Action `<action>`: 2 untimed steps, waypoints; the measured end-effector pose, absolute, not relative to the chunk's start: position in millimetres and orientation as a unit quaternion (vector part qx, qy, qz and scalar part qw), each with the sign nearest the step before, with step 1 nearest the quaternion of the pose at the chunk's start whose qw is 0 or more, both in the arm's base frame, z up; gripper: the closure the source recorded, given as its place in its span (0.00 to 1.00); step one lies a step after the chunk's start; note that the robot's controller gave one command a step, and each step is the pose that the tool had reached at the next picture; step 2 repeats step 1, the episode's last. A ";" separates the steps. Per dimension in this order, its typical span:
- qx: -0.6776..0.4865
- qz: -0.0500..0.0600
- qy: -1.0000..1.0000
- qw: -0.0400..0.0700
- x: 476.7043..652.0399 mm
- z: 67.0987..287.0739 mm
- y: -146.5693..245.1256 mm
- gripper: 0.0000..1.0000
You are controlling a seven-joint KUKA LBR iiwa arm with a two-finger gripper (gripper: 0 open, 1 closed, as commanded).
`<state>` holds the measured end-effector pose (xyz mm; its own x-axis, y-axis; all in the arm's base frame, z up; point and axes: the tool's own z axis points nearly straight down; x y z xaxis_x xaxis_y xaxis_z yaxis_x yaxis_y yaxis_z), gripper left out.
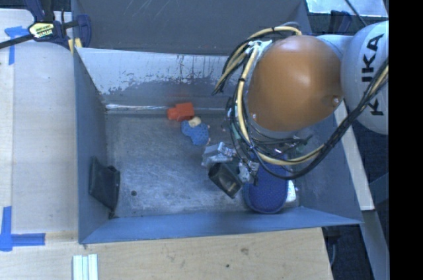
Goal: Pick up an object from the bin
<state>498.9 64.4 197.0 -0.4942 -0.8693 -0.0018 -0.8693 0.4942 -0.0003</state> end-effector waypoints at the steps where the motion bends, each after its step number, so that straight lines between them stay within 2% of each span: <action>1: -0.688 0.002 0.725 -0.001 486.8 238.0 60.1 1.00; 2: -0.688 0.002 0.725 -0.001 486.8 238.0 60.1 1.00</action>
Offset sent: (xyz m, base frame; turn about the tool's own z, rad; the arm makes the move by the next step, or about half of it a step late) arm -0.0112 -0.0039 0.0435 -0.4673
